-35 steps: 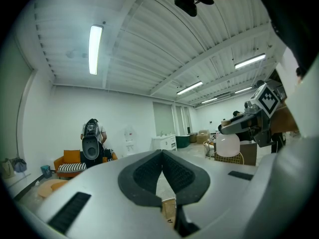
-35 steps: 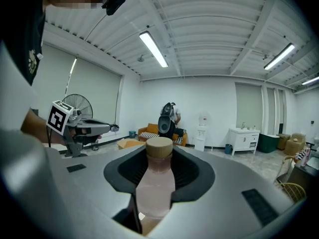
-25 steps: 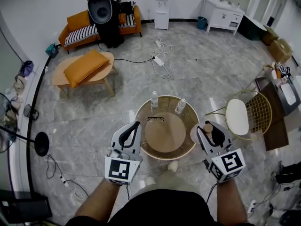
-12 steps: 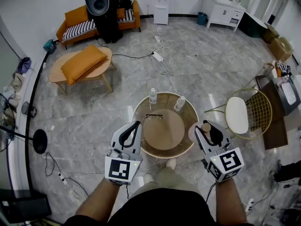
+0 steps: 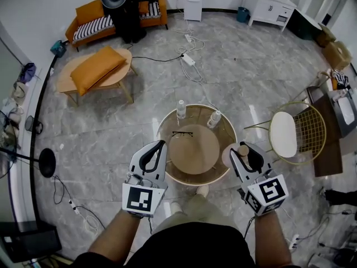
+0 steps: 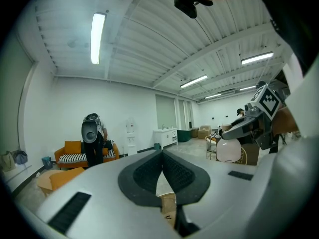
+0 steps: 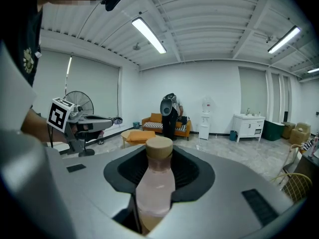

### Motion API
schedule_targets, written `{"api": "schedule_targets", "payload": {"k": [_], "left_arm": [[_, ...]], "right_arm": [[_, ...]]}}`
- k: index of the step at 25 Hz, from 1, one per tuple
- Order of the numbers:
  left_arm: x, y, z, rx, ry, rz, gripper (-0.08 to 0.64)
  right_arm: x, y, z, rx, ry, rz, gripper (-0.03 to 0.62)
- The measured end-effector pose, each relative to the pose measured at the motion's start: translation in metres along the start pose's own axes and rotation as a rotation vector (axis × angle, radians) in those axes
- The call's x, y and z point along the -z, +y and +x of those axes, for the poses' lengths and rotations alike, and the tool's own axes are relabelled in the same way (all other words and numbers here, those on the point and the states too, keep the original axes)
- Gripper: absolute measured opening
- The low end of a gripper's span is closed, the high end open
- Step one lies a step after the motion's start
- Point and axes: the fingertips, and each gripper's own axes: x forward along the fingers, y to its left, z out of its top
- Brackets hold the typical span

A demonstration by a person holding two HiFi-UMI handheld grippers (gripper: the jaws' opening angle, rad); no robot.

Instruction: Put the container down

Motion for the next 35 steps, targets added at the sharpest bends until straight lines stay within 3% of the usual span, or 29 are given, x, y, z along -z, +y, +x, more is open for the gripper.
{"api": "schedule_targets", "payload": {"k": [15,26,35], "left_arm": [[0.007,-0.009,0.052,0.001,0.018,0.004,0.015],[-0.003,-0.014,0.102,-0.048,0.015,0.011,0.015],[0.002,-0.023,0.128,-0.086,0.027,0.023,0.015]], "right_arm": [[0.023,-0.037,0.032,-0.021,0.052,0.045,0.15],[0.023,-0.081,0.064,-0.096,0.061,0.024,0.15],[0.047,-0.104,0.087,-0.15,0.104,0.02,0.15]]}}
